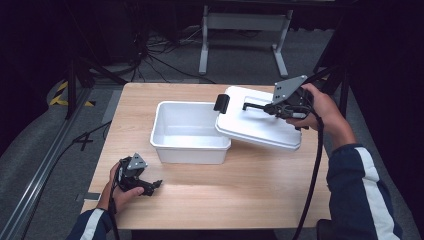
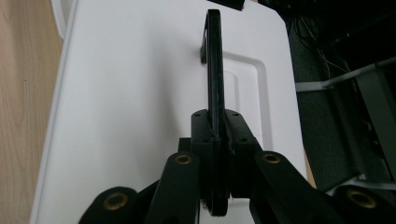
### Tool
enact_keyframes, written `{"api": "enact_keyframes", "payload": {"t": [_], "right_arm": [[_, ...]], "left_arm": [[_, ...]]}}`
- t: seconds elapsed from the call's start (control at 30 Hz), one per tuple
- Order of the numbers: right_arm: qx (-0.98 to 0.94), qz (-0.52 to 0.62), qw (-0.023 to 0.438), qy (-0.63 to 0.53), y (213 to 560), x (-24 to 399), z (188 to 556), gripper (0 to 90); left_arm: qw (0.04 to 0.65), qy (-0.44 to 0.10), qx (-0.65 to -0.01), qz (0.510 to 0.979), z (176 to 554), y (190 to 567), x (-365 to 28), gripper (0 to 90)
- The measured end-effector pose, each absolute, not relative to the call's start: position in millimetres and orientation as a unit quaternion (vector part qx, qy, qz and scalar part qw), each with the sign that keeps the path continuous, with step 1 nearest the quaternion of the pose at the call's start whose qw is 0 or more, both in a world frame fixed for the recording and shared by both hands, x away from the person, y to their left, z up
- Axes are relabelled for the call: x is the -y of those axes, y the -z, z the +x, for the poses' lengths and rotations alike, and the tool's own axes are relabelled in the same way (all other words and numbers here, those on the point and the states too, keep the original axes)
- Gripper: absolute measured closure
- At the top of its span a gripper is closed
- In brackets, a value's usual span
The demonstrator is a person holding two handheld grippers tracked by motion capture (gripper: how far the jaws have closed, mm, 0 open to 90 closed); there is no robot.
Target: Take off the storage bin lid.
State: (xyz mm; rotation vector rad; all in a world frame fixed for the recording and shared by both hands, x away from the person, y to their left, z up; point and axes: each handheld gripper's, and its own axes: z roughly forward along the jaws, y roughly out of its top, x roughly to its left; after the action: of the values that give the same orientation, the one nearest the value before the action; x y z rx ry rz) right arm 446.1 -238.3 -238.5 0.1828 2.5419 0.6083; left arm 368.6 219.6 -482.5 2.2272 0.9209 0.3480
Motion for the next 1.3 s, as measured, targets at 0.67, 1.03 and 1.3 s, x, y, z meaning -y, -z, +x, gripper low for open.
{"api": "enact_keyframes", "payload": {"t": [0.67, 1.03, 1.3], "right_arm": [[-0.936, 0.091, 0.256, -0.223, 244, 281, 442, 84.4], [-0.937, 0.102, 0.252, -0.218, 255, 292, 444, 84.3], [-0.938, 0.109, 0.247, -0.216, 267, 296, 447, 84.3]], "left_arm": [[0.345, -0.134, -0.354, 0.859, 369, 482, -220, 0.6], [0.345, -0.134, -0.354, 0.859, 369, 482, -220, 0.6], [0.345, -0.134, -0.354, 0.859, 369, 482, -220, 0.6]]}}
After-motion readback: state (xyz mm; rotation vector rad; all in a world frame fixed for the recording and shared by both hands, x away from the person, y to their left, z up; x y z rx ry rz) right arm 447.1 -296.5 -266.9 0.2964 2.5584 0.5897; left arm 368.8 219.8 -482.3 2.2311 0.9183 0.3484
